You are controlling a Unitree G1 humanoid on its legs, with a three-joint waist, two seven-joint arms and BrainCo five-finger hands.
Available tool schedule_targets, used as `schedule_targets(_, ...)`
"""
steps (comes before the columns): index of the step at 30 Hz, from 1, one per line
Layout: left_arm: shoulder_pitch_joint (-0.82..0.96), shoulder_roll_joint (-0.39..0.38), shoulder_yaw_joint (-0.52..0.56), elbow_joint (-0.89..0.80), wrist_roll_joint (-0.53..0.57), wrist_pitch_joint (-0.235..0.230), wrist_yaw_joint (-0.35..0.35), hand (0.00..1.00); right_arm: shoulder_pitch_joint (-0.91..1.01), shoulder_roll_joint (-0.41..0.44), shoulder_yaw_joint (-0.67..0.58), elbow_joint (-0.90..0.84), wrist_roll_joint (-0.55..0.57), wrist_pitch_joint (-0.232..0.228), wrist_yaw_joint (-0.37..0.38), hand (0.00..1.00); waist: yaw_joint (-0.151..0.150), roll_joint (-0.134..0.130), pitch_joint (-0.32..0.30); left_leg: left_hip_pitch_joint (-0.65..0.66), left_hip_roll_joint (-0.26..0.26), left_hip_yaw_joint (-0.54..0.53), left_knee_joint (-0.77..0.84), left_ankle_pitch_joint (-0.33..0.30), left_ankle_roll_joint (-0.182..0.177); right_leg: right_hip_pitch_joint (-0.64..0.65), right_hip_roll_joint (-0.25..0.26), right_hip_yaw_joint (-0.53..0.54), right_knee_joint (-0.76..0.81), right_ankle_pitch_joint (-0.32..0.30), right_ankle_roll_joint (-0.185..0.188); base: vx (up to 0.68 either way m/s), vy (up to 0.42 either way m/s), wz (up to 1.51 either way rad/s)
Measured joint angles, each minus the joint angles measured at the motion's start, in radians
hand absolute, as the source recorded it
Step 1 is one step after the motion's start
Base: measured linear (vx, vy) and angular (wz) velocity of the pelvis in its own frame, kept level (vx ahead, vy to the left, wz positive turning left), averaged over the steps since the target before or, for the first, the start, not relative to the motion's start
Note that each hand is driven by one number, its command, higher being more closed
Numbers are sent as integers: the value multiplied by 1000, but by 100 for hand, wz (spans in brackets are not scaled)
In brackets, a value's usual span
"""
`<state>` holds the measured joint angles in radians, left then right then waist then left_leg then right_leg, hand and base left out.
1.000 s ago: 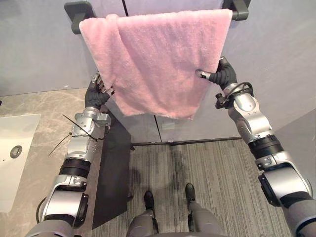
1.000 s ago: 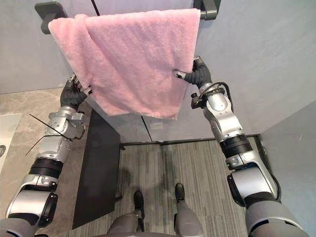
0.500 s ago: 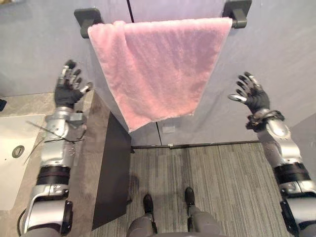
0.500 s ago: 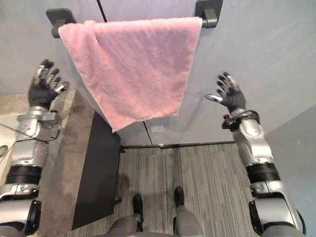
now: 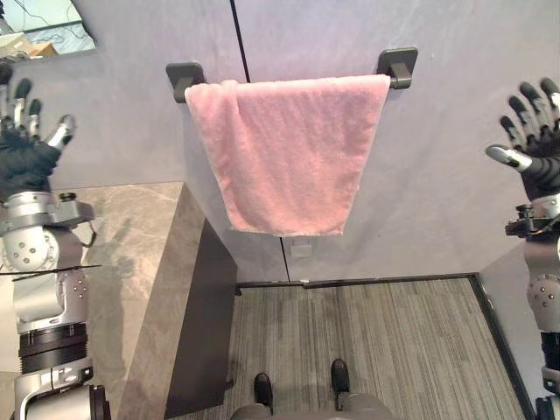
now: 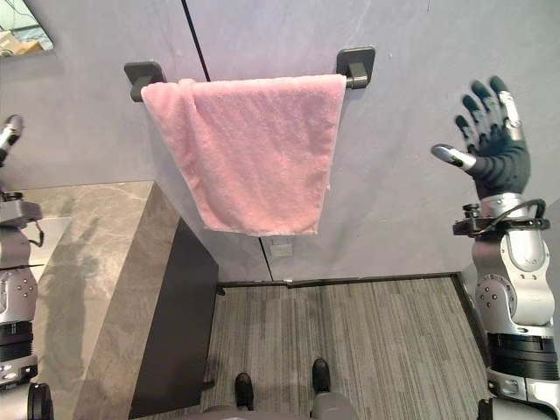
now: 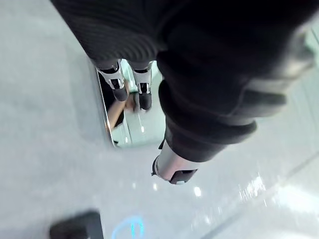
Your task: Organize washtable
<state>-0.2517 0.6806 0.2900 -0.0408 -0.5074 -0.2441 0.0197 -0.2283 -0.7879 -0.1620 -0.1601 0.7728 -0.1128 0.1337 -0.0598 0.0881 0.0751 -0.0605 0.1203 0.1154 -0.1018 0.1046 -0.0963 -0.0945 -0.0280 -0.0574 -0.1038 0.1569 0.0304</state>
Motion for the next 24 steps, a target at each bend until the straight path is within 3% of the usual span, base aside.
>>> schedule_targets(5,-2,49,-156,-48,-77,-5,-126,0,-1,-73,217,-41,73,4,110,0,10,6,-20,-4,-4,-2,0,1,1,3,-5,-9,1,-1,8,2,8,4)
schedule_targets(8,-7,101,-289,-50,-163,-5,-177,0,-53,-139,394,-11,132,10,141,0,19,6,-20,-3,-10,-6,0,6,4,4,-11,-15,4,0,11,12,17,6)
schedule_targets(13,-24,123,-478,-46,-236,8,-261,0,-171,-157,589,16,166,11,173,0,28,7,-21,-3,-22,-19,0,14,10,12,-18,-28,5,0,11,1,21,11)
schedule_targets(19,-70,122,-626,-30,-268,43,-327,0,-268,-71,762,46,165,8,175,0,49,7,-21,-1,-26,-23,-1,14,10,17,-23,-32,5,-1,12,-2,8,2)
schedule_targets(24,-171,122,-774,104,-289,69,-342,0,-416,21,928,134,152,7,166,0,53,5,-19,-52,-14,-17,-1,15,9,-36,-25,-24,1,13,6,-29,-4,-2)
